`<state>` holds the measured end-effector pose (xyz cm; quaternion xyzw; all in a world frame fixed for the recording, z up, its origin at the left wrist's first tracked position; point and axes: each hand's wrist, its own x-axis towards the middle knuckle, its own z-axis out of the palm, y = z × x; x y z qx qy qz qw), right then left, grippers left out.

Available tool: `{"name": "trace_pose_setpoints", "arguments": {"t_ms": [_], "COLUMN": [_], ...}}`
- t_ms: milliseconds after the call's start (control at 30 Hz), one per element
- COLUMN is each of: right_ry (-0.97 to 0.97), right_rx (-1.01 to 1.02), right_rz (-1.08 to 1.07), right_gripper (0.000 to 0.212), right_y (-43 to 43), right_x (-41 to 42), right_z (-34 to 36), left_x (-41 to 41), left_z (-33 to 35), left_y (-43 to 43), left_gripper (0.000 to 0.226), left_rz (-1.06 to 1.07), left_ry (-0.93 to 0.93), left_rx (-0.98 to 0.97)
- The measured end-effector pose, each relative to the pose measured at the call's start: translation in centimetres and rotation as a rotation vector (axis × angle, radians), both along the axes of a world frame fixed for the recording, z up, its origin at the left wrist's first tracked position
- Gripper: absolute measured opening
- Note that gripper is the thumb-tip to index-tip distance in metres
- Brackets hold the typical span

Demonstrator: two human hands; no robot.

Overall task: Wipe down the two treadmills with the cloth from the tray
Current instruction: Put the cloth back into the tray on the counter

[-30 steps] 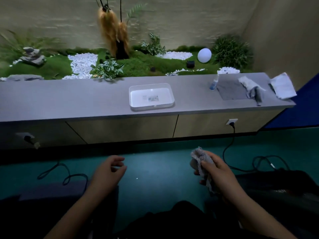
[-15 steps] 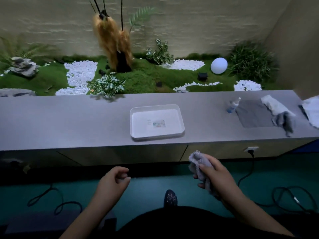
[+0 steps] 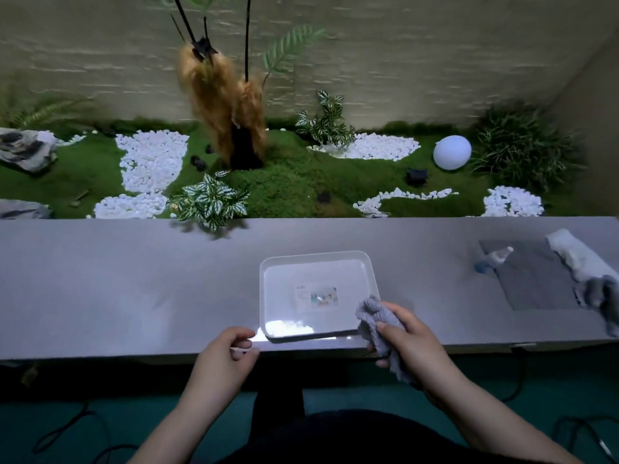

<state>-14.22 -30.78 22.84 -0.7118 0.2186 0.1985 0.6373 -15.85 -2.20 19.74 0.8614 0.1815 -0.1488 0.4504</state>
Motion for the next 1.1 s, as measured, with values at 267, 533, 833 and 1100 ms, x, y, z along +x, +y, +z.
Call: {"name": "trace_pose_setpoints", "arguments": {"t_ms": [267,533,833,1100], "right_ry": [0.007,0.050,0.111,0.074], "right_rx": [-0.028,-0.074,-0.237,-0.530], "right_rz": [-0.135,-0.171,-0.077,0.374], "right_gripper": [0.031,0.035,0.034,0.053], "right_y": [5.5,7.4,7.4,8.8], "right_x": [7.8,12.0,15.7,17.6], "right_z": [-1.0,-3.4,-13.3,-26.0], "left_x": [11.5,18.3,20.0,19.5], "left_z": [-2.4,-7.0,-17.9,-23.4], "left_y": [5.1,5.0,3.2,1.5], "left_gripper": [0.023,0.026,0.046,0.042], "left_rz": [-0.154,-0.114,0.002,0.025], "left_ry": [0.037,0.069,0.297,0.395], "left_rx": [0.051,0.005,0.062,0.021]}}
